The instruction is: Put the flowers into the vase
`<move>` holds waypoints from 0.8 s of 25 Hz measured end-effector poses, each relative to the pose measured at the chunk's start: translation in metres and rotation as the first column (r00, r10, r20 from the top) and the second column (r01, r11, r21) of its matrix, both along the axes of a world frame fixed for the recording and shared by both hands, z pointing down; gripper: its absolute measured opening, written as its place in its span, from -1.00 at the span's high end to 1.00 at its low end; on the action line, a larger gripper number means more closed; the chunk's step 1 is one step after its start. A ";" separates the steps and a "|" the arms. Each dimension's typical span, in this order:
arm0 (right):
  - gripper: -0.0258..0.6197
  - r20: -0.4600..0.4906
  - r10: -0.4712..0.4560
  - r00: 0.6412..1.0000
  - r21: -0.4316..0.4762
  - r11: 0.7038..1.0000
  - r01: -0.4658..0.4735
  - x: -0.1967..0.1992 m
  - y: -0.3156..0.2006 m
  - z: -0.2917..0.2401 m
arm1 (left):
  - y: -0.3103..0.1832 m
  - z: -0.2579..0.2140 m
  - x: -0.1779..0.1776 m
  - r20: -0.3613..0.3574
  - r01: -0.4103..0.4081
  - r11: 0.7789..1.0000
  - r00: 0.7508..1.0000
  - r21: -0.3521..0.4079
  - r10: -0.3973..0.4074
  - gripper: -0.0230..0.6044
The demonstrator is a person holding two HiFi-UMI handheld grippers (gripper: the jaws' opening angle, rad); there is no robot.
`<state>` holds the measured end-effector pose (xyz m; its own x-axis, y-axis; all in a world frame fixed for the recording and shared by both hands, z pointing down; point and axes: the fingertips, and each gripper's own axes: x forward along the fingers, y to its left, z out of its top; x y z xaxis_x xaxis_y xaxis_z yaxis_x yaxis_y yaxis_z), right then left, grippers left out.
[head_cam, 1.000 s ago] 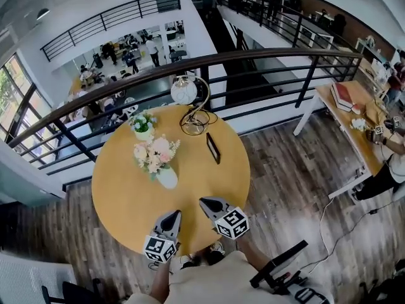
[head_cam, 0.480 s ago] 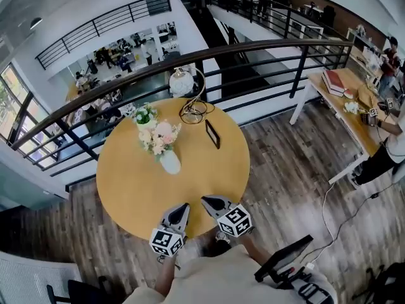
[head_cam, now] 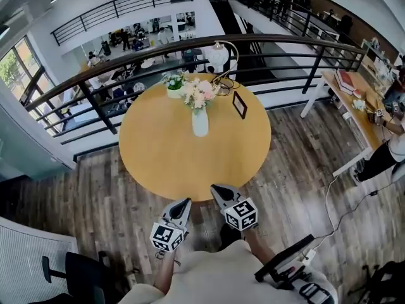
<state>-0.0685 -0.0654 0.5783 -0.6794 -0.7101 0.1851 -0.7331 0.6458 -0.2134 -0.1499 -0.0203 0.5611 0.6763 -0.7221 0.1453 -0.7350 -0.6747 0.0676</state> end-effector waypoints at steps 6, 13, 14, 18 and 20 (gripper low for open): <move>0.89 -0.059 0.008 0.998 0.017 1.000 -0.007 -0.021 0.056 0.000 | 0.049 0.007 -0.013 -0.041 -0.010 1.000 0.999 -0.001 0.010 0.91; 0.89 -0.118 0.023 0.993 0.058 0.998 -0.017 -0.004 0.079 -0.012 | 0.073 -0.002 0.008 -0.063 -0.043 0.999 0.997 0.020 0.044 0.91; 0.89 -0.120 0.026 0.992 0.061 0.998 -0.019 -0.001 0.082 -0.011 | 0.076 -0.001 0.009 -0.064 -0.041 0.999 0.997 0.021 0.042 0.91; 0.89 -0.132 0.027 0.991 0.069 0.997 -0.018 0.006 0.096 -0.009 | 0.083 0.003 0.014 -0.067 -0.033 0.999 0.997 0.019 0.034 0.91; 0.89 -0.144 0.021 0.989 0.059 0.998 -0.012 0.012 0.103 -0.007 | 0.086 0.001 0.020 -0.070 -0.033 0.999 0.997 0.012 0.034 0.91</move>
<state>-0.0568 0.0381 0.5716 -0.6364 -0.7335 0.2386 -0.7643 0.6414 -0.0668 -0.1297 0.0655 0.5622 0.7083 -0.7003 0.0887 -0.7058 -0.6997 0.1112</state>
